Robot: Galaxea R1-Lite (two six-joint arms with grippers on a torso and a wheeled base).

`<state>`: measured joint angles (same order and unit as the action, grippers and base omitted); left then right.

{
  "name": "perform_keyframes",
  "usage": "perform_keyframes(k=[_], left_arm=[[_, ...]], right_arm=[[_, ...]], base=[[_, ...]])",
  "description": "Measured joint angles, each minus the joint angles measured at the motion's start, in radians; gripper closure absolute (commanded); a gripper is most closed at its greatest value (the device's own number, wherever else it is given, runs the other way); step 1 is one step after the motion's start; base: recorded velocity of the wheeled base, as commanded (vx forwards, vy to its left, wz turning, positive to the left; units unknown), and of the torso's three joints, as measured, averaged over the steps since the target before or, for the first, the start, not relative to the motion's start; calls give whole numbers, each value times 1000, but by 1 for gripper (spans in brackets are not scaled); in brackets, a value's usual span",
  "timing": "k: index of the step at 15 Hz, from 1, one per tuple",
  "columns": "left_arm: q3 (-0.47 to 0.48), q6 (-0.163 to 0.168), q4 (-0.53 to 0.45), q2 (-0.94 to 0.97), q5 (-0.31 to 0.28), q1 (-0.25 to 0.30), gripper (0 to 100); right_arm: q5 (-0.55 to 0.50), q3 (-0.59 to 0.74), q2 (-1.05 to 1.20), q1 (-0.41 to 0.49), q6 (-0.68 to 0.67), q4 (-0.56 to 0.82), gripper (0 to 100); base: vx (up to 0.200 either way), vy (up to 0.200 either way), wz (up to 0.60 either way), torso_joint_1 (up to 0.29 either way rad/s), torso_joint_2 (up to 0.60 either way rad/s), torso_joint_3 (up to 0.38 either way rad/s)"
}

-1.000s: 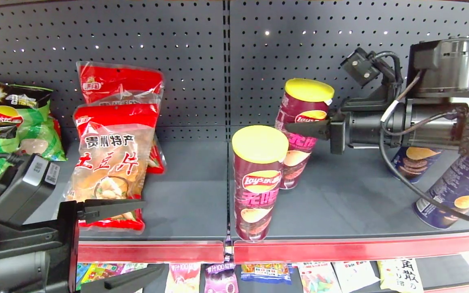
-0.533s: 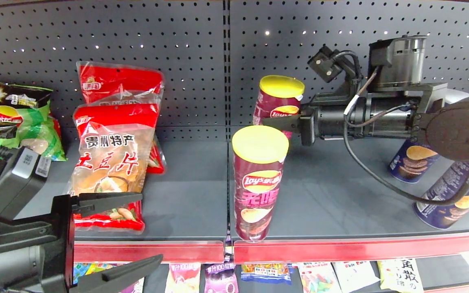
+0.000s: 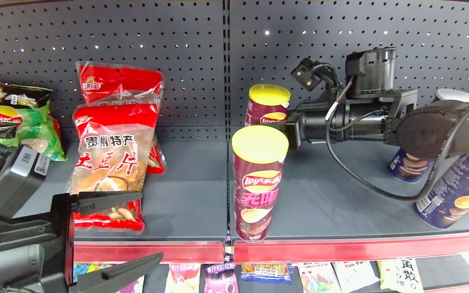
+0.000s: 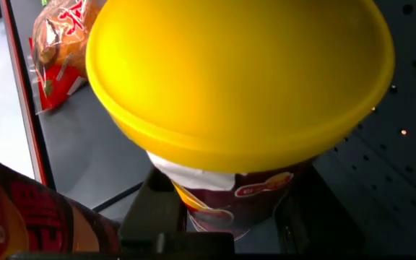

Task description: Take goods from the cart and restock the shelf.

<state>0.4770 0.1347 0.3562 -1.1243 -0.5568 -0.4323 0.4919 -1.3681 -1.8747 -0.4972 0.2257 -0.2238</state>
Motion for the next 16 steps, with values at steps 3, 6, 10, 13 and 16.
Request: perform_keyframes(k=[3, 6, 10, 13, 16], left_arm=[[0, 0, 0, -1, 0, 0, 0], [-3, -2, -1, -1, 0, 0, 0], [-5, -2, -1, -3, 0, -1, 0], [-6, -3, -1, -5, 0, 0, 0], [-6, -3, -2, -10, 1, 0, 0]], right_arm=[[0, 0, -11, -2, 2, 0, 100], [0, 0, -18, -7, 3, 0, 100], [0, 0, -22, -14, 3, 0, 0], [-3, 24, -13, -14, 1, 0, 0], [-7, 94, 30, -14, 1, 0, 0]], base=[[0, 0, 0, 0, 0, 0], [0, 0, 0, 0, 0, 0], [0, 0, 0, 0, 0, 0], [0, 0, 0, 0, 0, 0], [0, 0, 0, 0, 0, 0]])
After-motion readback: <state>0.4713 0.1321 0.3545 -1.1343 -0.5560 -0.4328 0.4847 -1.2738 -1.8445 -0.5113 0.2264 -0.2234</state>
